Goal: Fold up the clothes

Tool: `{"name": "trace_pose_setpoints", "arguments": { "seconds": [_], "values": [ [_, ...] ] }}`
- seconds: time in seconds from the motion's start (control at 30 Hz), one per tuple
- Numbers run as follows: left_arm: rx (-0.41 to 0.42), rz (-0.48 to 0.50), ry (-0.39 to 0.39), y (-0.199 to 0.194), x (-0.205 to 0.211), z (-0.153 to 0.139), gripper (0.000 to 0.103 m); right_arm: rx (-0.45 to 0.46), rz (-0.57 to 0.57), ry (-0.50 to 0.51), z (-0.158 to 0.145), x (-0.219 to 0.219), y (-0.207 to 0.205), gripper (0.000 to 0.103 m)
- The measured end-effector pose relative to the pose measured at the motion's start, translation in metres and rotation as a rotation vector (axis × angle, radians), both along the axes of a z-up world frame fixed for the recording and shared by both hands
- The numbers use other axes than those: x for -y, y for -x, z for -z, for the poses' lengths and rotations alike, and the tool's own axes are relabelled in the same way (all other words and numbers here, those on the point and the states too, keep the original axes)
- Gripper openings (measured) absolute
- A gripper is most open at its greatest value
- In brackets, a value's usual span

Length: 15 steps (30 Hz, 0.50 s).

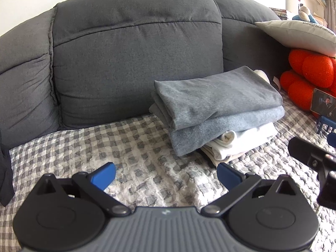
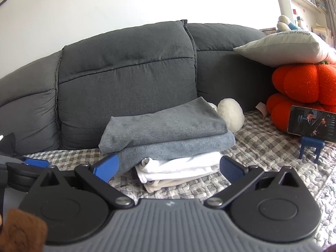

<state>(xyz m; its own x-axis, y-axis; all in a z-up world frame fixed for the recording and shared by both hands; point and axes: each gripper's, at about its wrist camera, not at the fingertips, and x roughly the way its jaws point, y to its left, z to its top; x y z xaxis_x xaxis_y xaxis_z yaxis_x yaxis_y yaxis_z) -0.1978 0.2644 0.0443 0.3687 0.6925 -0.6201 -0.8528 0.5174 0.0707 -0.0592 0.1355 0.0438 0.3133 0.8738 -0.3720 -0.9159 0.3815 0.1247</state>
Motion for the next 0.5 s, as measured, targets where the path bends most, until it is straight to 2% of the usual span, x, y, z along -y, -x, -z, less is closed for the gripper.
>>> {"name": "trace_pose_setpoints", "arguments": {
  "seconds": [0.5],
  "values": [
    [-0.021,0.011,-0.026,-0.006,0.0084,-0.0025,0.102,0.005,0.006,0.02,0.0016,-0.0014,-0.001,0.103]
  ]
}}
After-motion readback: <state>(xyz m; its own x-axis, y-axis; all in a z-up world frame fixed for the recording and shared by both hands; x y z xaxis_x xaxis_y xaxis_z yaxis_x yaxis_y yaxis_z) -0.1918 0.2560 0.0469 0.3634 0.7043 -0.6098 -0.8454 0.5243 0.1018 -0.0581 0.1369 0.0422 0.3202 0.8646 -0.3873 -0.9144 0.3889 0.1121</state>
